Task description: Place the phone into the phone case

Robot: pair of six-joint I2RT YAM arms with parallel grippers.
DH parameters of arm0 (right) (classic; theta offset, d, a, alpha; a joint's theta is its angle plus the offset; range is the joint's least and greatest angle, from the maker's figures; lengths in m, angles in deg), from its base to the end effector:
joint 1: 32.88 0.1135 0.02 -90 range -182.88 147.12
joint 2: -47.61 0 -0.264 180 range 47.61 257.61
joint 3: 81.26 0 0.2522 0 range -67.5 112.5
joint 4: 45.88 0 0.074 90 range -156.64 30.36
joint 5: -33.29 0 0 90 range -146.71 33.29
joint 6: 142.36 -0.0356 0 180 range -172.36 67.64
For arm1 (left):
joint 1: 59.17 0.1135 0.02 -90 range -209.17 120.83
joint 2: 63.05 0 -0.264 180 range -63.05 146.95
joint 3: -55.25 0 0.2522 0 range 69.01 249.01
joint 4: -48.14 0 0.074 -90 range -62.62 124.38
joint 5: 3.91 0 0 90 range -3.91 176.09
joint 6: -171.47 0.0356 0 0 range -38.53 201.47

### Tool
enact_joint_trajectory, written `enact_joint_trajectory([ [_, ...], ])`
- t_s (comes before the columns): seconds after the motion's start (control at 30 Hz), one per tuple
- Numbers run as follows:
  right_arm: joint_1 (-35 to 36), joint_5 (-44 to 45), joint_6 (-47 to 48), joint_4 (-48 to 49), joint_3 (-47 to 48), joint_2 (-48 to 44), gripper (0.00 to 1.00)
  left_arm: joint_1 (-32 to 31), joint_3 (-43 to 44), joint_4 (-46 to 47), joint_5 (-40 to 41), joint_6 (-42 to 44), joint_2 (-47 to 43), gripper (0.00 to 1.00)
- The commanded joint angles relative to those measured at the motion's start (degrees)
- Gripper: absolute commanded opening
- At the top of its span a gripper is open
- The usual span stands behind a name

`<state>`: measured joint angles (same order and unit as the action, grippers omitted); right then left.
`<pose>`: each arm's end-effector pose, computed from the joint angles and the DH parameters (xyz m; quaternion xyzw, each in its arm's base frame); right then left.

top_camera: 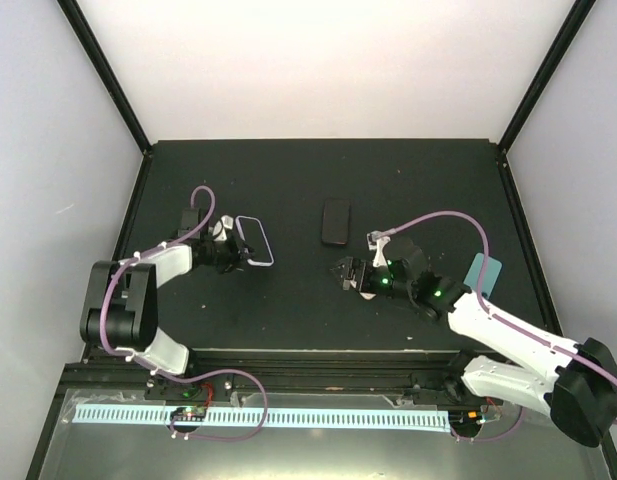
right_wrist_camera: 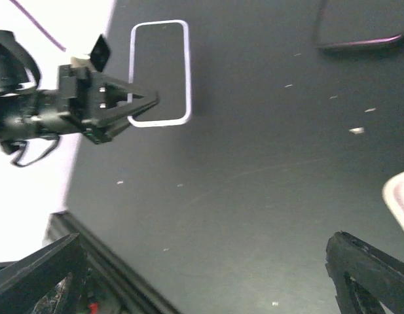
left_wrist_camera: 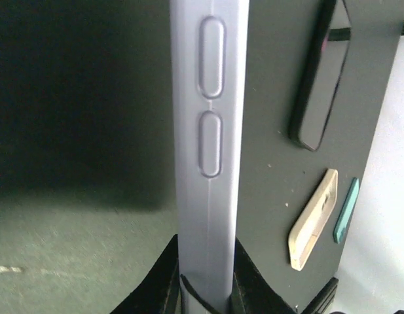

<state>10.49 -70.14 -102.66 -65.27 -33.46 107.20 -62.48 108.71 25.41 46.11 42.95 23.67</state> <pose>0.1587 0.1613 0.2334 -0.0050 0.8670 0.4254 0.2593 0.2707 -0.0386 0.1548 -0.1765 0.8868 -0.4035 0.1400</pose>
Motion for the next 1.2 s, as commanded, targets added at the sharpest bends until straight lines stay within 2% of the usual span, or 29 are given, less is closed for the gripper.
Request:
enact_joint_trajectory([
  [0.0, -0.4, 12.95, 6.19, -14.41, 5.21, -0.84, 1.0, 1.52, 4.42, -0.64, -1.73, 4.25, 4.11, 0.07],
  [0.07, -0.43, 17.05, 6.75, -18.21, 6.56, -0.74, 1.0, 1.79, 4.03, -1.28, -1.14, 4.79, 5.2, 0.12],
  [0.2, -0.69, 20.72, 5.99, -22.6, 8.26, -0.07, 1.0, 2.41, 3.59, -2.8, 0.04, 5.2, 6.76, 0.31],
  [0.37, -2.25, 24.23, 5.69, -28.96, 11.95, 3.84, 1.0, 2.71, 3.41, -5.55, 2.8, 5.12, 4.61, 0.6],
  [0.5, -5.05, 26.76, 4.82, -32.94, 13.9, 6.17, 1.0, 2.7, 3.23, -9.35, 6.95, 5.63, -0.13, 0.88],
  [0.57, -7.07, 28.8, 3.78, -33.99, 13.97, 6.57, 1.0, 2.64, 2.96, -10.87, 8.97, 5.8, -3.13, 0.97],
  [0.7, -12.04, 33.01, 2.19, -34.63, 12.99, 7.9, 0.97, 2.61, 2.77, -13.61, 11.06, 6.78, -8.79, 0.99],
  [0.8, -17.26, 34.42, 4.6, -33.59, 11.66, 9.35, 0.92, 2.53, 2.94, -15.62, 9.12, 8.1, -11.51, 0.99],
  [0.97, -27.13, 34.17, 9.23, -29.87, 8.72, 9.88, 0.76, 1.86, 2.26, -18.37, 5.02, 11.83, -15.49, 0.99],
  [1.07, -32.8, 33.95, 10.95, -28.76, 8.76, 12.41, 0.62, 1.12, 2.13, -20.11, 4.2, 14.09, -16.98, 0.99],
  [1.17, -38.28, 34.25, 11.19, -29.81, 10.37, 15.51, 0.58, 0.04, 2.2, -21.26, 3.67, 14.88, -17.91, 0.98],
])
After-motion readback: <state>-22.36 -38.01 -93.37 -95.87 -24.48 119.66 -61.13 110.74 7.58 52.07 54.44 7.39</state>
